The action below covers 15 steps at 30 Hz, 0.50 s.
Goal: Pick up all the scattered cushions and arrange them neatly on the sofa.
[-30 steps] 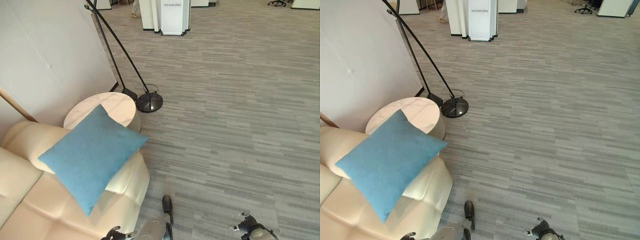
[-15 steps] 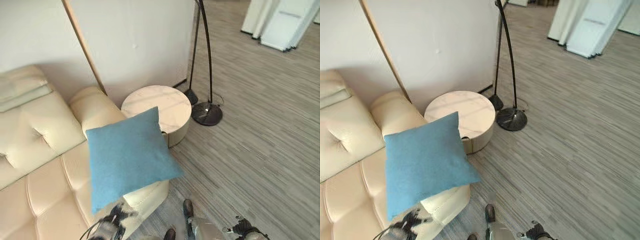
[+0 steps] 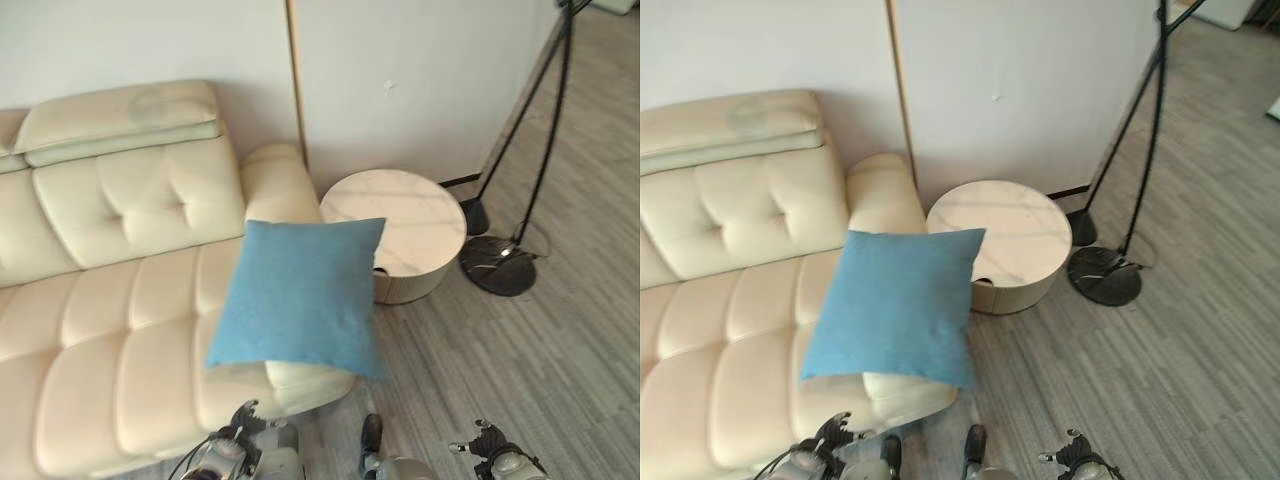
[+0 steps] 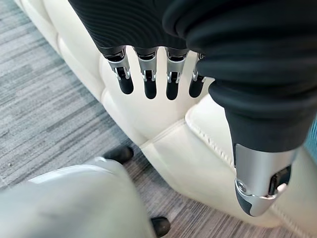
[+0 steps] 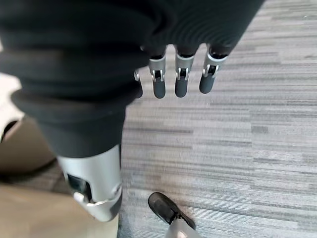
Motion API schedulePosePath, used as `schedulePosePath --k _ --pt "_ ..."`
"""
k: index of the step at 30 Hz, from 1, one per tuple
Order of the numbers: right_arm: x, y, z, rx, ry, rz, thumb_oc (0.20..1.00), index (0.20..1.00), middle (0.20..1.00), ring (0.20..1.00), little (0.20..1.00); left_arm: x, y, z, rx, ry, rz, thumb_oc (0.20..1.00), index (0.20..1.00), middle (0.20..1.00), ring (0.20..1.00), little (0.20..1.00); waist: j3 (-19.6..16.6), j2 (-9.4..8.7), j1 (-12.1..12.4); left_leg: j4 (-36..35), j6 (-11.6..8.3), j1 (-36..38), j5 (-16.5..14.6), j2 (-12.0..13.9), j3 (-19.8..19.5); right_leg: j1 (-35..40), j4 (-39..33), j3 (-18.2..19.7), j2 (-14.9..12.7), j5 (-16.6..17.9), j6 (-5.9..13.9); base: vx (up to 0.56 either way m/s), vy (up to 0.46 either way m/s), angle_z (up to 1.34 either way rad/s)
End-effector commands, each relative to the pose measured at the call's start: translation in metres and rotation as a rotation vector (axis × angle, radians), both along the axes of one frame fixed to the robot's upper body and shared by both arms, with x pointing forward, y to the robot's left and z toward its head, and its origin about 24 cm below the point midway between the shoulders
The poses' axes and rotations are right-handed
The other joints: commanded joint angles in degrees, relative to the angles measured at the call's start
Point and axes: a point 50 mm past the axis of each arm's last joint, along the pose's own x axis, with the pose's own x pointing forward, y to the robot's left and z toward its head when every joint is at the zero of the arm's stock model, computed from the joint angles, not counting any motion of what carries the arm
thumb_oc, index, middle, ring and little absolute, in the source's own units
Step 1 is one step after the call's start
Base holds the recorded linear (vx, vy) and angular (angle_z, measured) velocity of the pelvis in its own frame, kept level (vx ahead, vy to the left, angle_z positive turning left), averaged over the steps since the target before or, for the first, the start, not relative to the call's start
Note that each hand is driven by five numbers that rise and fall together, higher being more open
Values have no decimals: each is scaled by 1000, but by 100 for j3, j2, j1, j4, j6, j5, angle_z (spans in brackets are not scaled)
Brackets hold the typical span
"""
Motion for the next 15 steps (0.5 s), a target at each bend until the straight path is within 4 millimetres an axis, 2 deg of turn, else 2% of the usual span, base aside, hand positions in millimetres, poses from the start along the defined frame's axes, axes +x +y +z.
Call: schedulePosePath --k 1,3,6,9,10,11,12,13,14,15 --pt "-9 -8 0 -28 3 -6 1000 1000 1000 1000 1000 -17 26 -2 64 31 40 1000 1000 1000 1000 1000 -326 -119 33 -512 223 -254 646 179 259 1500 -1286 -188 -471 -305 883 218 255 26" --pt "-10 -6 -1 -32 13 13 1000 1000 1000 1000 1000 -25 25 -6 66 62 37 1000 1000 1000 1000 1000 -433 -47 41 -512 161 -206 836 116 151 1586 -1269 -232 -546 -323 937 260 342 41" --pt "-5 -3 0 -28 11 30 1000 1000 1000 1000 1000 -30 27 -7 70 82 35 1000 1000 1000 1000 1000 -482 -61 92 -384 201 -161 786 -30 133 1593 -1141 -202 -763 -307 1010 150 229 31" --pt "0 4 -1 0 0 37 1000 1000 1000 1000 1000 -30 32 -7 84 91 28 1000 1000 1000 1000 1000 -449 -152 143 -84 417 -73 472 -375 97 1419 -379 -54 -1148 -248 1073 186 348 -11" --pt "3 7 0 13 -11 40 1000 1000 1000 1000 1000 -28 35 -5 92 86 30 1000 1000 1000 1000 1000 -415 -157 118 -85 570 39 325 -567 40 1101 267 70 -1285 -41 1046 134 337 16" --pt "6 8 0 17 -19 40 1000 1000 1000 1000 1000 -26 36 -4 95 80 33 1000 1000 1000 1000 1000 -374 -162 87 -87 654 78 269 -689 30 962 582 160 -1359 215 1063 103 325 17" --pt "8 11 1 23 -29 44 1000 1000 1000 1000 1000 -24 37 -3 96 71 37 1000 1000 1000 1000 1000 -332 -141 51 -97 715 108 231 -752 21 778 922 266 -1366 361 1041 37 159 5" --pt "8 11 1 23 -29 44 1000 1000 1000 1000 1000 -23 37 -3 96 71 37 1000 1000 1000 1000 1000 -347 -133 55 -93 715 88 234 -743 23 761 912 269 -1356 375 1039 87 201 3" --pt "10 13 1 33 -37 34 1000 1000 1000 1000 1000 -21 38 -2 97 63 40 1000 1000 1000 1000 1000 -303 -41 -24 -169 779 234 158 -794 -6 436 1221 477 -1162 305 953 69 122 5" --pt "10 13 1 33 -37 34 1000 1000 1000 1000 1000 -21 38 -2 97 63 40 1000 1000 1000 1000 1000 -298 -45 -18 -174 777 244 158 -796 2 430 1240 487 -1165 292 952 176 157 -10"
